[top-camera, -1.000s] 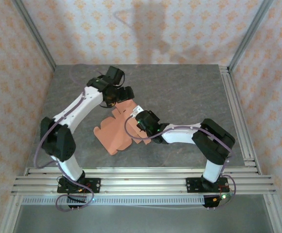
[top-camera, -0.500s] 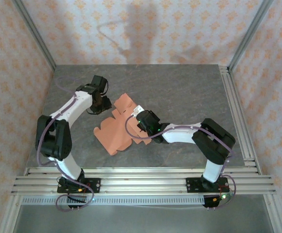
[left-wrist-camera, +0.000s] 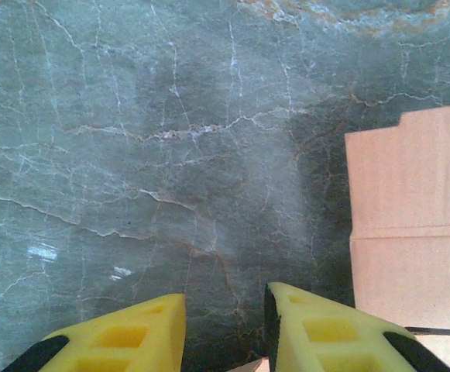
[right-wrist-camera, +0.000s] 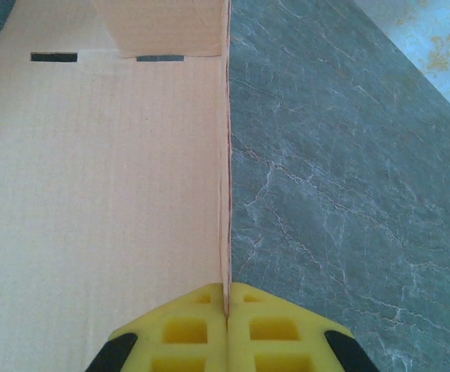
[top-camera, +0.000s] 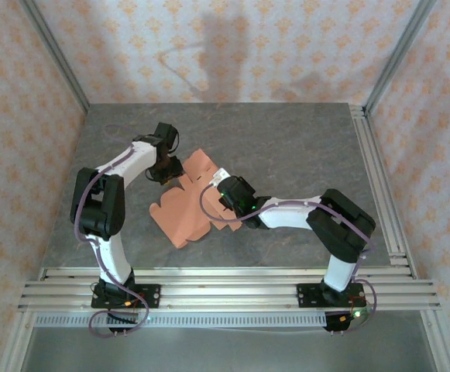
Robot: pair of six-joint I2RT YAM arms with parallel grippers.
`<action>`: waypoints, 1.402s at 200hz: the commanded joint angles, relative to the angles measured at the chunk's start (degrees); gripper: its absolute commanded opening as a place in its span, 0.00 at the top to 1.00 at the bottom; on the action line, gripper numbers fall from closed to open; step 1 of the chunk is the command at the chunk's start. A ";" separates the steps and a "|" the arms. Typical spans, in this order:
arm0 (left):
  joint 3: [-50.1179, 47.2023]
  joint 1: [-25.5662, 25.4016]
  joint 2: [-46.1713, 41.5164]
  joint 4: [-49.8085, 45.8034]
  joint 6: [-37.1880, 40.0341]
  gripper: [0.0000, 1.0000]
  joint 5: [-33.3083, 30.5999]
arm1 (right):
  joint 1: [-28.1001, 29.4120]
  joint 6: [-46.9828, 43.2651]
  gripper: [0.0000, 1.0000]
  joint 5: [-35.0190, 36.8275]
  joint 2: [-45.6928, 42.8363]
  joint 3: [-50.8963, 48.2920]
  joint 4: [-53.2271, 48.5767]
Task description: Fold the paper box
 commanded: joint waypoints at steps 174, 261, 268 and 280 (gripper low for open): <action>-2.84 -5.04 -2.51 -0.50 2.15 0.76 8.52 | -0.05 1.42 1.00 -0.03 1.06 1.83 -0.92; 1.47 0.45 -4.19 -1.21 1.19 0.75 0.94 | -0.06 1.52 1.00 -0.04 0.67 1.39 -0.92; 2.32 0.95 -3.01 -1.59 0.92 0.77 0.85 | -0.05 1.52 1.00 -0.06 0.68 1.39 -0.92; 3.56 1.26 -1.31 -1.70 0.83 0.80 0.63 | -0.05 1.59 1.00 0.02 0.56 1.39 -0.88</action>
